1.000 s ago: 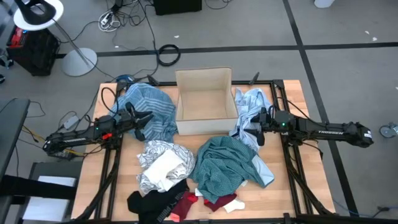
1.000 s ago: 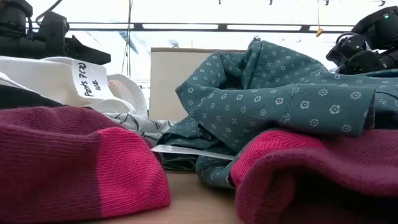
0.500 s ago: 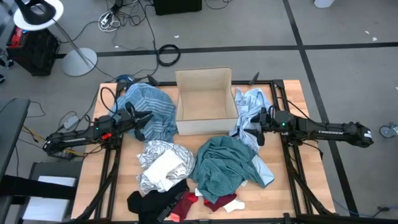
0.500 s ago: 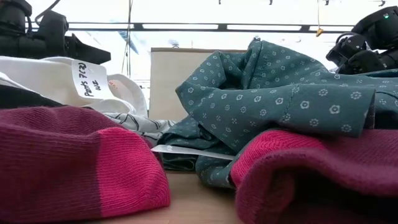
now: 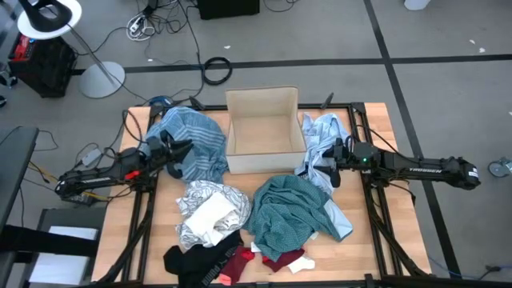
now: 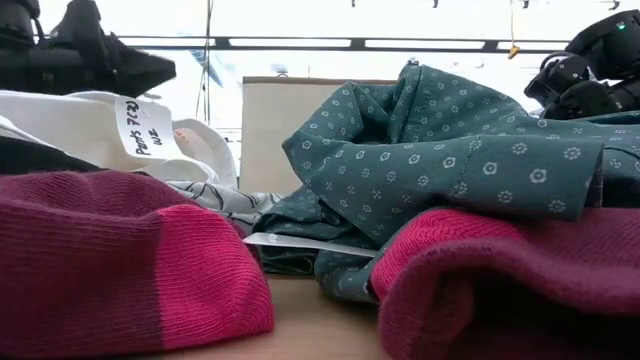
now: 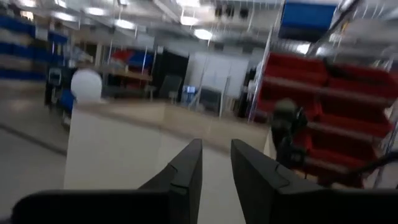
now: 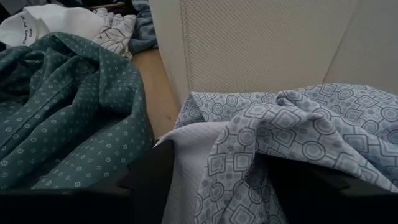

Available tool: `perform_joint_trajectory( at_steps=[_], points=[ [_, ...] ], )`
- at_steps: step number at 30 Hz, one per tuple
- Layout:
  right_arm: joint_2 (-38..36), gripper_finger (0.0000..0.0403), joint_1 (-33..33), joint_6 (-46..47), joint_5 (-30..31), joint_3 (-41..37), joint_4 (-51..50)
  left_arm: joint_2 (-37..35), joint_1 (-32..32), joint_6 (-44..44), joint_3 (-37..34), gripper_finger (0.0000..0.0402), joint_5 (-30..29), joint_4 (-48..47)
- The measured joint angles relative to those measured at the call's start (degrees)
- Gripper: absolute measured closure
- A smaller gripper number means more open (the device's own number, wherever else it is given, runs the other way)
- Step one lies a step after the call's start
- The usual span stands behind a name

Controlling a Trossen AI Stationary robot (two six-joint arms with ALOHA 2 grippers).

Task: Sort clothes
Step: Put the dark blue shirt into the laundry organizer

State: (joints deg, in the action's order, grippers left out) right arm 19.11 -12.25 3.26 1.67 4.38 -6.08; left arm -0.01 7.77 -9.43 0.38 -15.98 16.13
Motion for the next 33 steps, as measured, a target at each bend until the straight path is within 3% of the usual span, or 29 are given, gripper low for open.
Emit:
perform_joint_trajectory(
  at_steps=[4, 9, 13, 16, 19, 26, 33],
  points=[
    [0.0, 0.0149, 0.0, 0.0, 0.0, 0.0, 0.0, 0.0, 0.0, 2.3, 0.5, 0.0312, -0.9, 6.6],
    [0.0, 0.0149, 0.0, 0.0, 0.0, 0.0, 0.0, 0.1, 0.0, 7.7, 7.5, 0.0312, -5.1, 2.0],
    [0.0, 0.0149, 0.0, 0.0, 0.0, 0.0, 0.0, 0.5, 0.0, 11.4, 16.6, 0.0311, -10.0, -7.6],
    [0.0, 0.0149, 0.0, 0.0, 0.0, 0.0, 0.0, 2.5, 0.0, 11.4, 25.4, 0.0303, -13.0, -19.9],
    [0.0, 0.0149, 0.0, 0.0, 0.0, 0.0, 0.0, 7.1, 0.0, 7.8, 33.2, 0.0285, -14.3, -32.4],
    [0.0, 0.0149, 0.0, 0.0, 0.0, 0.0, 0.0, 20.8, 0.0, 0.5, 46.0, 0.0223, -13.8, -51.4],
    [0.0, 0.0149, 0.0, 0.0, 0.0, 0.0, 0.0, 29.1, 0.0, -1.3, 48.3, 0.0174, -13.2, -54.0]
  ],
)
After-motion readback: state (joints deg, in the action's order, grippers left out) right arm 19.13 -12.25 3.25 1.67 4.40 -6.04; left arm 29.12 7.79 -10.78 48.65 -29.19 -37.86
